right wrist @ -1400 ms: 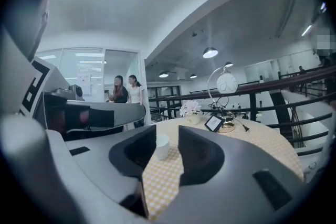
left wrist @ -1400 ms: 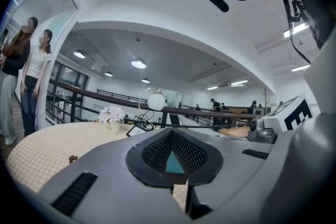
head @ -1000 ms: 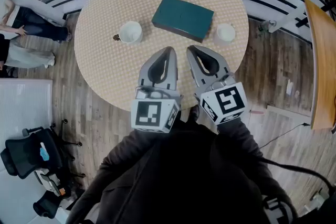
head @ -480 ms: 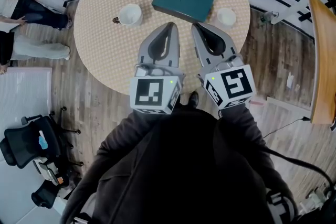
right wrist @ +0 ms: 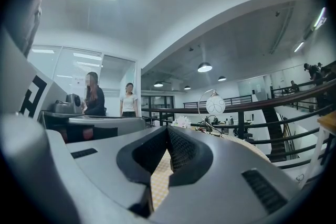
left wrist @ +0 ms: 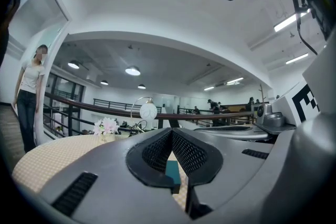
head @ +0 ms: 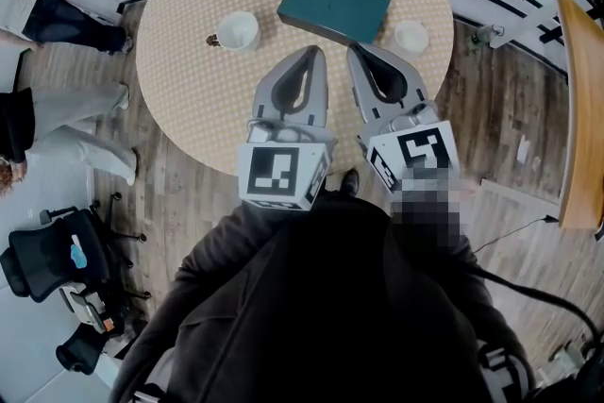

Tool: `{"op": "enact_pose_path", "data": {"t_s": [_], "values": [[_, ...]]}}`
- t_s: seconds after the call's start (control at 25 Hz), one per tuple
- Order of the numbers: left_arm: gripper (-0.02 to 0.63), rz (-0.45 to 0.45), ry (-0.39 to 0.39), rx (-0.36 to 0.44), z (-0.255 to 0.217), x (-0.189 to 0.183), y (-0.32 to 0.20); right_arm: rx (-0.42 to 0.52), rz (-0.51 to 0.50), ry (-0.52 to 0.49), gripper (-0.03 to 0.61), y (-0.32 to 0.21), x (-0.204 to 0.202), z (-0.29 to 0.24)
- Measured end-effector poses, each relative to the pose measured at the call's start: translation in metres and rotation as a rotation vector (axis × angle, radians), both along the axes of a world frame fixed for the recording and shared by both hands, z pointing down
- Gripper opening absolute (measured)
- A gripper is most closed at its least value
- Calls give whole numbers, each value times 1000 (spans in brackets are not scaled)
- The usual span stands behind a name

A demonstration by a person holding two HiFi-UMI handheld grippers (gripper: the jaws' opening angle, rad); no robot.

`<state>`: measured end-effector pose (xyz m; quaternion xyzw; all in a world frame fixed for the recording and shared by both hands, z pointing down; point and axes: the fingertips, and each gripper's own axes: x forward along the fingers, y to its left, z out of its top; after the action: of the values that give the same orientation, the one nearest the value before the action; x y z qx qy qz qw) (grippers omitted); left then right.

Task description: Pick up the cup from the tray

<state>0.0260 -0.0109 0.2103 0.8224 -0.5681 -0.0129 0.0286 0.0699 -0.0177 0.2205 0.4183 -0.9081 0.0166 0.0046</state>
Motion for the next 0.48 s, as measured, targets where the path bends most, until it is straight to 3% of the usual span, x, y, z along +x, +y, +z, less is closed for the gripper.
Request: {"op": "enact_pose_path", "data": {"t_s": [0.48], "values": [[3, -8, -5, -11, 3, -6, -8, -13, -13, 0, 8, -8, -6, 4]]}}
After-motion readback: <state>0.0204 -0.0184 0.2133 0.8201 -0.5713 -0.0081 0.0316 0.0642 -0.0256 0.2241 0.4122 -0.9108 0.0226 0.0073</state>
